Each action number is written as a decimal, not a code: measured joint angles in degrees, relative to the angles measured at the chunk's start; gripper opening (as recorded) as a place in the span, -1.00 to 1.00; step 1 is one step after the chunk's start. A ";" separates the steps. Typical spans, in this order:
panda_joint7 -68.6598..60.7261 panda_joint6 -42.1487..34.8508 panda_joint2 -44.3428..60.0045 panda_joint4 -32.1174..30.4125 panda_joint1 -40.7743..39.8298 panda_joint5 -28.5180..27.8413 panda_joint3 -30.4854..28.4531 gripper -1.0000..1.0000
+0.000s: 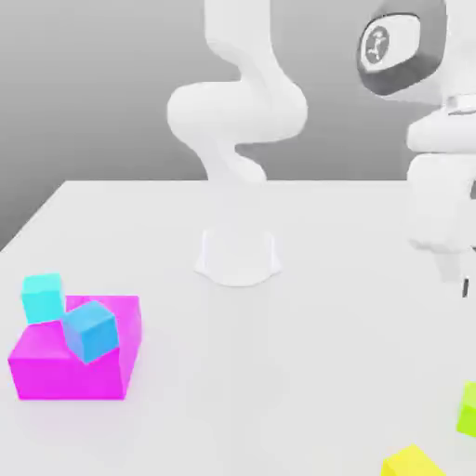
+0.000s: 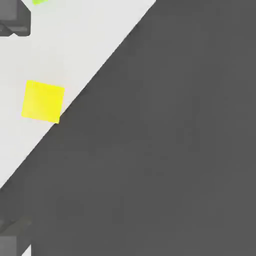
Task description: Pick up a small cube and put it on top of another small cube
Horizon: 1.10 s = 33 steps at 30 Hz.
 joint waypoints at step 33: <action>5.19 1.51 6.27 -7.43 -5.46 -0.18 -9.48 -1.00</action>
